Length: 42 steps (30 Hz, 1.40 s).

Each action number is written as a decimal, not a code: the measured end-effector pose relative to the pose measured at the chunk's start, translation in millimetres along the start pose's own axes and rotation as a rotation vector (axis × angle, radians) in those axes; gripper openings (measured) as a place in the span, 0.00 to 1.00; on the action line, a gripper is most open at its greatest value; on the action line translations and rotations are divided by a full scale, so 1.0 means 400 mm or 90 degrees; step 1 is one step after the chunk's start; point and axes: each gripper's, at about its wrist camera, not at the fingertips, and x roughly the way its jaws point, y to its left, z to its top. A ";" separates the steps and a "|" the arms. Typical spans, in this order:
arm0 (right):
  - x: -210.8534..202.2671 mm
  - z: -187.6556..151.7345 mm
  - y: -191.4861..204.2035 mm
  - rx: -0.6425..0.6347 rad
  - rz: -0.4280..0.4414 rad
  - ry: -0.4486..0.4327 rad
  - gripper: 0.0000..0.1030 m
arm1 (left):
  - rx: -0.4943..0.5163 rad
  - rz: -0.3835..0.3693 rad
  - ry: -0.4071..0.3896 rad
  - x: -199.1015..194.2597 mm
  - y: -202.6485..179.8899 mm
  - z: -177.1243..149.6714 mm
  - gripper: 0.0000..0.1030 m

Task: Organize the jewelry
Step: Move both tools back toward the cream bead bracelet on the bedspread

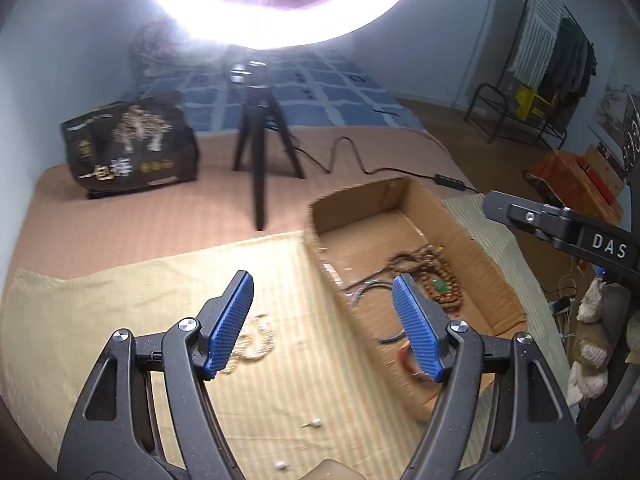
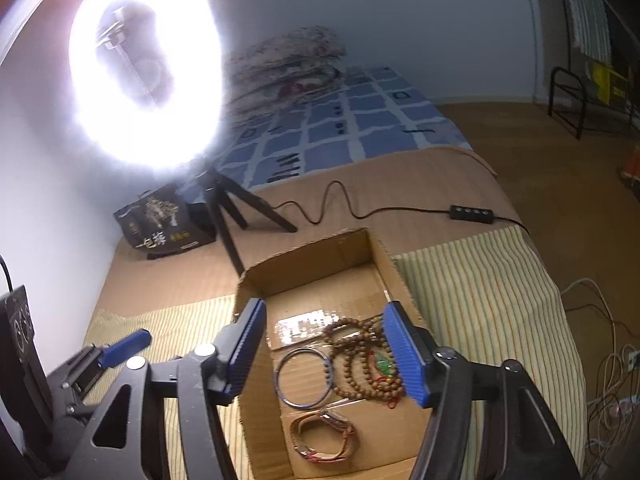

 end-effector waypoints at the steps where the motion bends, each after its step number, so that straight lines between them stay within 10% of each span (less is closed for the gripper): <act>1: -0.002 -0.003 0.012 -0.006 0.004 -0.003 0.68 | -0.002 0.004 -0.005 -0.011 0.019 -0.006 0.72; 13: 0.001 -0.039 0.166 -0.074 0.052 -0.014 0.88 | -0.020 0.057 -0.024 -0.127 0.190 -0.073 0.72; 42: 0.103 -0.291 0.404 -0.238 0.100 0.126 0.90 | -0.123 0.118 0.076 -0.197 0.564 -0.330 0.72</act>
